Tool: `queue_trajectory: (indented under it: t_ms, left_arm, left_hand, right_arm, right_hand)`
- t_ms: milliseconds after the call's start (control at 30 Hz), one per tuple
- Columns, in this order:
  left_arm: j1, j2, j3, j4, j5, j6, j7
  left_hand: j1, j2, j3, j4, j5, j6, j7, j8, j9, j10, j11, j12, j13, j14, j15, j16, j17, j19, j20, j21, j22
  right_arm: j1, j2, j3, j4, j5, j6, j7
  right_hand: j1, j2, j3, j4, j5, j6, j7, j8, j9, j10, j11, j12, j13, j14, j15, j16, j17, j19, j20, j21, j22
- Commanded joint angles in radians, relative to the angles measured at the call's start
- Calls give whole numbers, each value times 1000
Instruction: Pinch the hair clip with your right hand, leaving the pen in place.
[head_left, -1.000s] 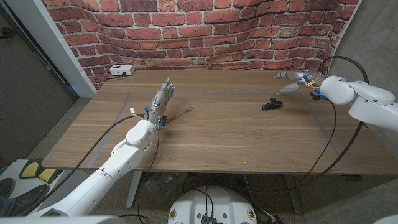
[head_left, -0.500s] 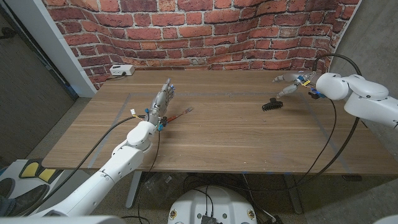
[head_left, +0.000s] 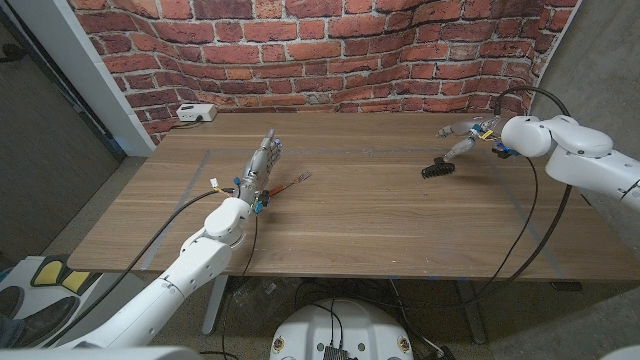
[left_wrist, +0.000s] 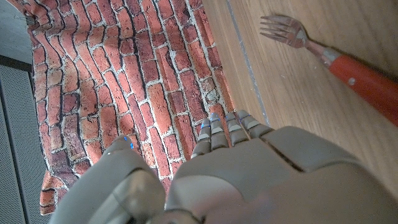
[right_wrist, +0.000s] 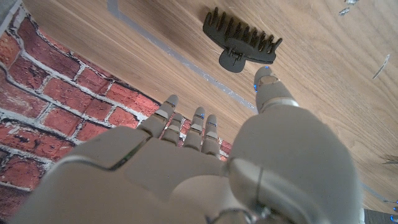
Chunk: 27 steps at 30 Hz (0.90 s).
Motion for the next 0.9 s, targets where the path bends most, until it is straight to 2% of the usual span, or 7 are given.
queue_trajectory:
  t_ms: [33, 267, 633, 900]
  left_arm:
    - [3, 3, 1, -8, -2, 15, 6]
    - [1, 2, 1, -11, -1, 22, 12]
    - [-3, 1, 5, -15, 3, 31, 19]
    - [-6, -2, 7, -10, 1, 36, 19]
  left_hand:
    - [6, 5, -5, 0, -6, 8, -2, -3, 6, 2, -4, 0, 3, 3, 1, -5, 4, -2, 2, -1, 3]
    - [6, 6, -6, 0, -7, 8, -2, -4, 6, 3, -2, 0, 3, 3, 1, -6, 4, -2, 2, -3, 3]
    - [6, 8, -7, 1, -8, 10, -3, -4, 6, 3, -4, -1, 3, 4, 2, -5, 4, -1, 2, -7, 4]
    - [7, 9, -8, 1, -8, 11, -4, -5, 6, 4, -2, -2, 3, 3, 2, -6, 4, -2, 3, -10, 4]
  right_arm:
    - [44, 33, -36, 58, -38, 53, 31]
    - [69, 46, -59, 89, -57, 90, 64]
    - [82, 67, -72, 137, -75, 130, 40]
    - [92, 81, -85, 161, -89, 132, 46]
  right_hand:
    - [15, -1, 4, 4, 7, 1, -4, 7, 2, 0, 0, 2, 5, 13, 1, 8, 4, 15, -20, 5, 4]
    - [25, 1, 7, 2, 10, 12, -11, 13, 3, 15, -8, 10, 6, 31, -3, 15, 5, 29, -21, 8, 4]
    - [29, -2, 6, 1, 14, 16, -16, 16, 3, 19, -15, 11, 6, 53, -11, 21, 5, 50, -22, 13, 4]
    - [39, -3, 8, 1, 21, 49, -29, 30, 3, 44, -27, 21, 6, 82, -18, 26, 5, 73, -24, 19, 4]
